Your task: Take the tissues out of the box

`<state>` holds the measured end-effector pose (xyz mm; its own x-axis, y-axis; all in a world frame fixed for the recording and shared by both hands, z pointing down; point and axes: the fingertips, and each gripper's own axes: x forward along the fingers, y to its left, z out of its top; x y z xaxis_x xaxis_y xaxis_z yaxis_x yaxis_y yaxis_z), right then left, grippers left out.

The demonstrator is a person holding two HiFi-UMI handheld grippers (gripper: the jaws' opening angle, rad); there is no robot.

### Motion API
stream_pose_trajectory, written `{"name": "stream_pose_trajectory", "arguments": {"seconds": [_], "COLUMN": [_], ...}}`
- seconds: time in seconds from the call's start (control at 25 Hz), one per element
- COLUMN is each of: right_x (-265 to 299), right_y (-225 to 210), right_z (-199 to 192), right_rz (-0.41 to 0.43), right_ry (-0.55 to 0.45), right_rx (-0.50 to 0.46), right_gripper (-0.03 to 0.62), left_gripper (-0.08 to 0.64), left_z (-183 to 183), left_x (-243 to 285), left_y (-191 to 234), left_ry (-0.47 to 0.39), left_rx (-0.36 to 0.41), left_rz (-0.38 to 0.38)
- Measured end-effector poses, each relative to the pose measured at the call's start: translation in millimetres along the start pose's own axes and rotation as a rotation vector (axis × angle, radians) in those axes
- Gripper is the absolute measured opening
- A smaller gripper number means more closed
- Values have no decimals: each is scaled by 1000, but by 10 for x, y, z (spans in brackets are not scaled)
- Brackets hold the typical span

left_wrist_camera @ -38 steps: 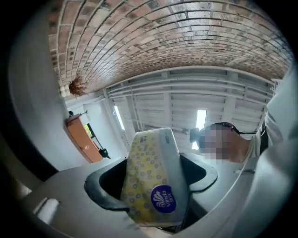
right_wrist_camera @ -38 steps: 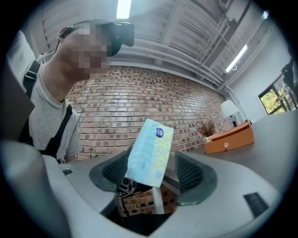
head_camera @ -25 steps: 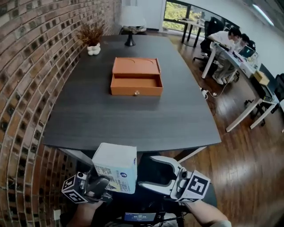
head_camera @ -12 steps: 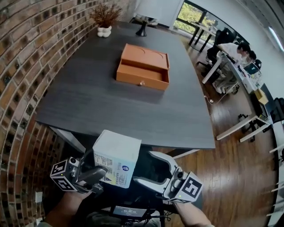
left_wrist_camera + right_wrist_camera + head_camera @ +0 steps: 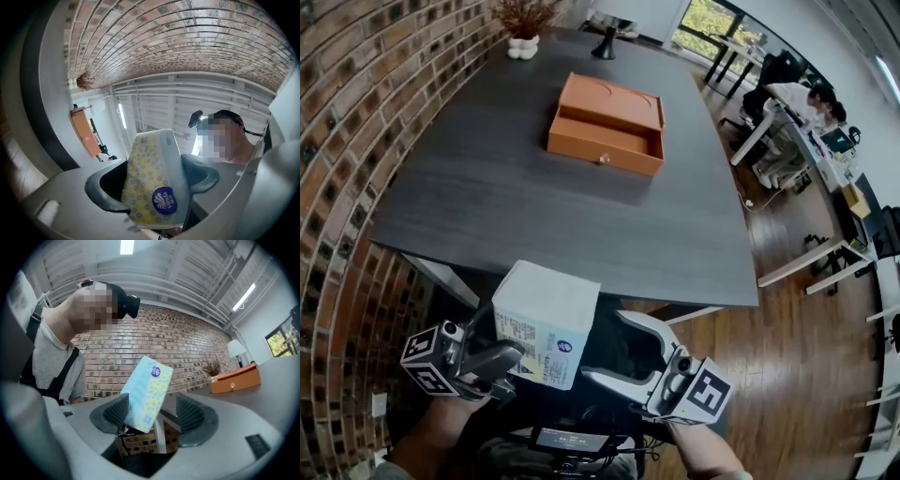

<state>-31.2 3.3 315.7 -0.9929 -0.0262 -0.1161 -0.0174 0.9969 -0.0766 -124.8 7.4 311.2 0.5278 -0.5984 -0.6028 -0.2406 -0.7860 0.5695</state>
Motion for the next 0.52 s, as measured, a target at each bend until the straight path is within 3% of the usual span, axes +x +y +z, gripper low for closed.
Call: {"name": "stream_pose_trajectory", "arguments": {"seconds": [0.52], "right_x": [41], "right_y": [9], "right_z": [-26], "right_rz": [8], "right_ry": [10], "right_rx": [-3], "right_gripper": [316], "left_gripper": [357], "left_z": [-6], "left_x": [-4], "left_y": [10], "left_ry": [5], "left_rx": [9], "left_rz": [4]}}
